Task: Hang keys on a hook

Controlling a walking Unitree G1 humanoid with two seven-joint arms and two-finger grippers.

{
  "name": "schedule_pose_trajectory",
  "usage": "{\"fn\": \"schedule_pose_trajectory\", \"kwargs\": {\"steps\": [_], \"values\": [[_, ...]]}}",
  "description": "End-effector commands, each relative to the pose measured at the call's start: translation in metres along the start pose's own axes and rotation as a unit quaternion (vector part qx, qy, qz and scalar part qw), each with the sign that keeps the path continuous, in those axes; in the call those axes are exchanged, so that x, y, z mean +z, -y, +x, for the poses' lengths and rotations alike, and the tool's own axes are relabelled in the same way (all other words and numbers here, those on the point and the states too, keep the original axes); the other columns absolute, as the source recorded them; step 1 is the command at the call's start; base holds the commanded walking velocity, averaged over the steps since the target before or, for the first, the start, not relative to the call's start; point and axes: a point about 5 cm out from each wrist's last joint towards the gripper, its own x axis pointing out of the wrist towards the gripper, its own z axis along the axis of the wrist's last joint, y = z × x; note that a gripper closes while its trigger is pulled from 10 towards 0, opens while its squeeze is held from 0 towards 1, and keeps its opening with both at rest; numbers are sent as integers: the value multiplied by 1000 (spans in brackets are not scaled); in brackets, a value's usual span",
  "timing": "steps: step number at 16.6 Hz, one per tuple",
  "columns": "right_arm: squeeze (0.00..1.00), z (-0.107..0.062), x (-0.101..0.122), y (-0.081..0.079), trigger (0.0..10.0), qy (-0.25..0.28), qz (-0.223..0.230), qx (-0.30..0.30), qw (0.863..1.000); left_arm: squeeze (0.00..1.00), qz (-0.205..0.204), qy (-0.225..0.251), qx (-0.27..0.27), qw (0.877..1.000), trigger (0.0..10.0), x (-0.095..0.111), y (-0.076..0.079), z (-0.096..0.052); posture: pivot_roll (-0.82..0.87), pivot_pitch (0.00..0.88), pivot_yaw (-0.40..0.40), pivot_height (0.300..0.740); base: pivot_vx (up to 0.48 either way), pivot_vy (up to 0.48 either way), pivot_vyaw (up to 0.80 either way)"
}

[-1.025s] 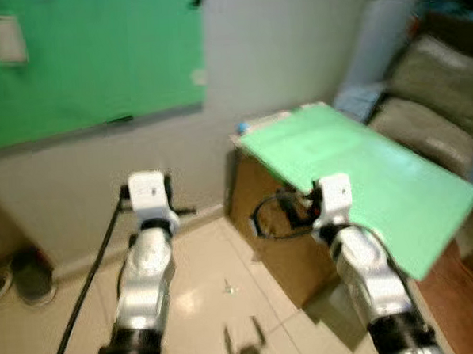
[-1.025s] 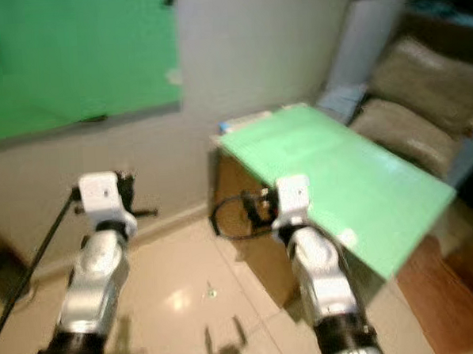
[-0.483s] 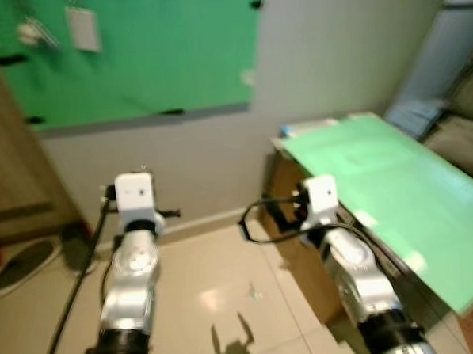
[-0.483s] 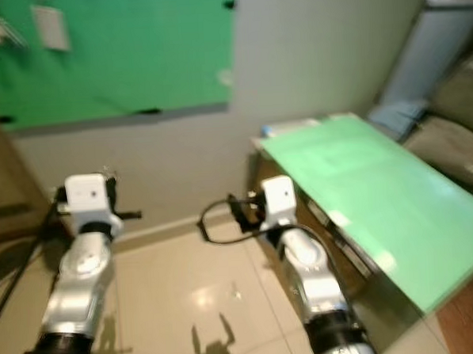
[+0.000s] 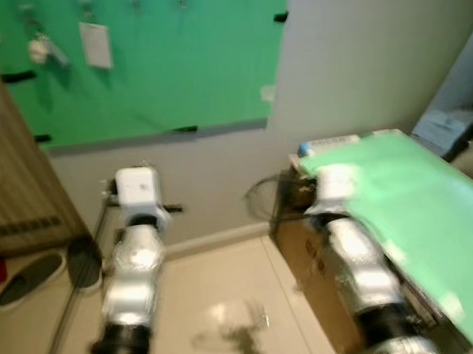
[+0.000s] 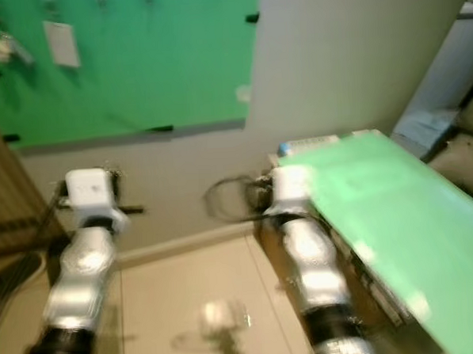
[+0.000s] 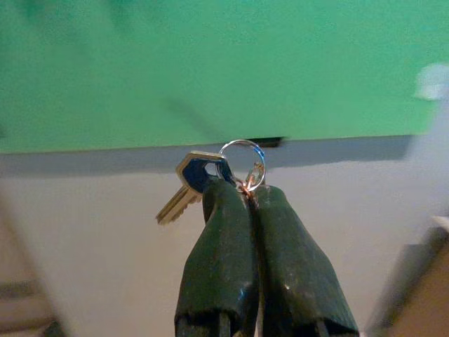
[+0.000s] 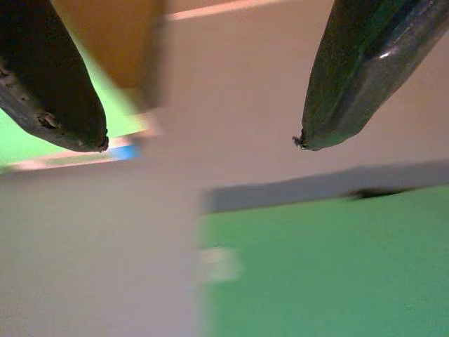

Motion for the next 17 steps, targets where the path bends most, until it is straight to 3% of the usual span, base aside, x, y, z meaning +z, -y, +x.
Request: {"fn": "schedule_pose_trajectory", "kwargs": {"steps": [1,5,8,9,13,17], "values": [[0,3,14,-1,10000,30,-2,-4,1000,0,1,7,7,1000,10000,3,-7,0,60,0,-76,740,480,0,0],[0,5,11,-7,10000,24,-11,22,999,0,17,49,1,999,10000,19,-3,2,65,0,-79,740,480,0,0],[0,4,11,-18,10000,23,-16,56,998,0,0,43,-23,999,10000,18,3,-1,74,0,-82,740,480,0,581],[0,3,11,-18,10000,25,-14,55,998,0,-10,37,-45,998,10000,16,9,-2,74,0,-81,740,0,0,556],[0,1,6,-20,10000,19,-18,56,998,0,13,72,-95,993,10000,34,25,-4,70,0,-78,740,0,0,0],[0,2,6,-18,10000,16,-19,57,998,0,-3,62,-82,995,10000,33,23,-2,70,0,-79,740,397,-216,0]]}}
